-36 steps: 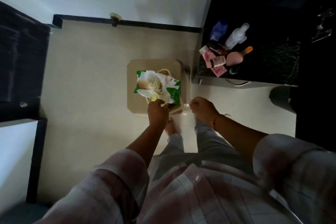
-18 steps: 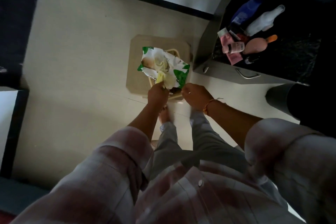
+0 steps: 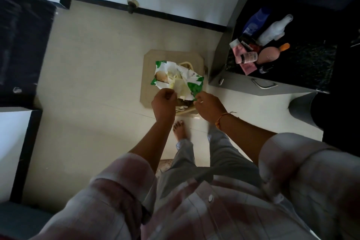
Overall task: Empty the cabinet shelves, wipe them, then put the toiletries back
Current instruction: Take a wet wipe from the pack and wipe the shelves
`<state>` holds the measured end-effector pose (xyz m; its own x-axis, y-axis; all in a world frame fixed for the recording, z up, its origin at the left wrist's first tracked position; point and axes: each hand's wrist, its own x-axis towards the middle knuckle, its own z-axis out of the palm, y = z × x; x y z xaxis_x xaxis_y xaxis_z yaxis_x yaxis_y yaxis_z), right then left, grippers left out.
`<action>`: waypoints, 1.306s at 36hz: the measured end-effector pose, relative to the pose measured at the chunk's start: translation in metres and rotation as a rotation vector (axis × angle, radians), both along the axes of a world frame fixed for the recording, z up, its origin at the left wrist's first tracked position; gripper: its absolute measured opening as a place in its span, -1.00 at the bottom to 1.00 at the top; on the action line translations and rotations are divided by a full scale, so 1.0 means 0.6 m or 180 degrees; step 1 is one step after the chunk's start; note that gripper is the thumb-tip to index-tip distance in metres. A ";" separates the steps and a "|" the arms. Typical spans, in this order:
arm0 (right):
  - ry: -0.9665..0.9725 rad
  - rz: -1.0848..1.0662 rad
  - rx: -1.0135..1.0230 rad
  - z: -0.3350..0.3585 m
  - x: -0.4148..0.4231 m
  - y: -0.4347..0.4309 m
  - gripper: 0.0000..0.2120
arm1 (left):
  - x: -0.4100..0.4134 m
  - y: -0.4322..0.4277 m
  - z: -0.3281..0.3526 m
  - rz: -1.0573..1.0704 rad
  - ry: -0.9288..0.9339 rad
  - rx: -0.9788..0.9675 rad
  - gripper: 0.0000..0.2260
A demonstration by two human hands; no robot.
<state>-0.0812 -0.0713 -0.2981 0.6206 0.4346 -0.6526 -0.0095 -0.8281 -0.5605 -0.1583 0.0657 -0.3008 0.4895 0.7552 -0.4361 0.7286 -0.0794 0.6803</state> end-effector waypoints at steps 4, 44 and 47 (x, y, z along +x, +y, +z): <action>-0.0030 -0.0155 0.0128 0.003 0.003 0.009 -0.65 | 0.005 0.002 0.011 0.0279 -0.0151 -0.0243 -0.70; 0.2146 -0.3598 0.2231 0.053 0.012 -0.127 -0.85 | 0.070 -0.116 0.112 -0.0600 -0.0311 -0.0859 -0.85; 0.2068 -0.3722 0.2268 0.055 0.016 -0.132 -0.85 | 0.068 -0.120 0.110 -0.1670 -0.0610 0.0143 -0.80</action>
<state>-0.0718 -0.1503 -0.2652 0.5257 0.2499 -0.8131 -0.8459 0.2543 -0.4687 -0.1174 -0.0066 -0.2349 0.8721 0.4047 -0.2752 0.4471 -0.4301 0.7843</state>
